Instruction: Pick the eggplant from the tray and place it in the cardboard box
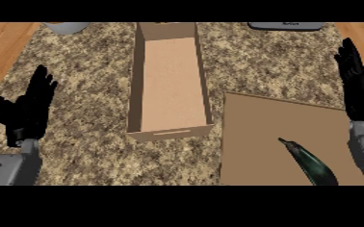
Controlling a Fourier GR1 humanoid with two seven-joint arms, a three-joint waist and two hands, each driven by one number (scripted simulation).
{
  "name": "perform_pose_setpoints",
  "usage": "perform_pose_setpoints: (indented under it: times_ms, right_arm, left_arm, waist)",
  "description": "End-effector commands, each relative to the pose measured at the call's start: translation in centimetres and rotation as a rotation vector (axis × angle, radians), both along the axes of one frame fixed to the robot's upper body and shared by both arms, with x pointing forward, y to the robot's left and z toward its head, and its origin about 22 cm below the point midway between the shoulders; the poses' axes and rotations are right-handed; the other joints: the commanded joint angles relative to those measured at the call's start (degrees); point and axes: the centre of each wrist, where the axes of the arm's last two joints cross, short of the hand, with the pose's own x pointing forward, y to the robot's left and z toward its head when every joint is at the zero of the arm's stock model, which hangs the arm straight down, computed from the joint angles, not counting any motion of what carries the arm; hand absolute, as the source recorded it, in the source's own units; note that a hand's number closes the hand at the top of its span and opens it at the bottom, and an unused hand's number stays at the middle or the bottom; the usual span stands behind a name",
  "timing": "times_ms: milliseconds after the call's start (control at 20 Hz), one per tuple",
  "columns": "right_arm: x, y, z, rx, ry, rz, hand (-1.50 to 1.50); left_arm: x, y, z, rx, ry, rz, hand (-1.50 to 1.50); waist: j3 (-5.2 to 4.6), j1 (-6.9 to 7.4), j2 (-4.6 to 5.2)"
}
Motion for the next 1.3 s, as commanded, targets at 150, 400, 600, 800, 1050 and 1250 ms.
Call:
perform_pose_setpoints:
  times_ms: [150,400,600,800,1050,1250]
  right_arm:
    - [1.8,5.3,0.2,0.217,0.027,0.467,-1.50]
    - [-0.3,2.5,-4.3,-0.090,0.239,0.298,1.50]
    - [-1.8,-0.1,-5.7,0.170,0.150,0.334,-1.50]
    - [-1.1,-2.9,-3.3,-0.068,0.195,0.496,-1.50]
    - [-0.5,-5.8,1.6,-0.421,0.351,0.617,-1.50]
    - [0.1,-5.5,5.0,-0.638,0.547,0.760,-1.50]
  left_arm:
    - [-1.0,0.4,-0.4,0.224,-0.014,-0.104,0.00]
    - [-2.5,-3.8,-2.0,0.251,0.035,-0.225,0.00]
    - [-3.7,-3.9,-2.4,0.274,0.045,-0.199,0.00]
    - [-3.4,-4.3,-1.2,0.257,0.043,-0.201,0.00]
    - [-3.8,-4.0,-0.9,0.259,0.032,-0.240,0.00]
    - [-3.6,-3.6,-1.7,0.274,0.035,-0.226,0.00]
  waist:
    - [-0.12,-0.22,-0.05]
    - [-0.23,-1.49,-0.22]
    - [-0.24,-2.04,-0.34]
    - [-0.25,-1.80,-0.30]
    - [-0.28,-1.09,-0.31]
    - [-0.41,-0.90,-0.16]
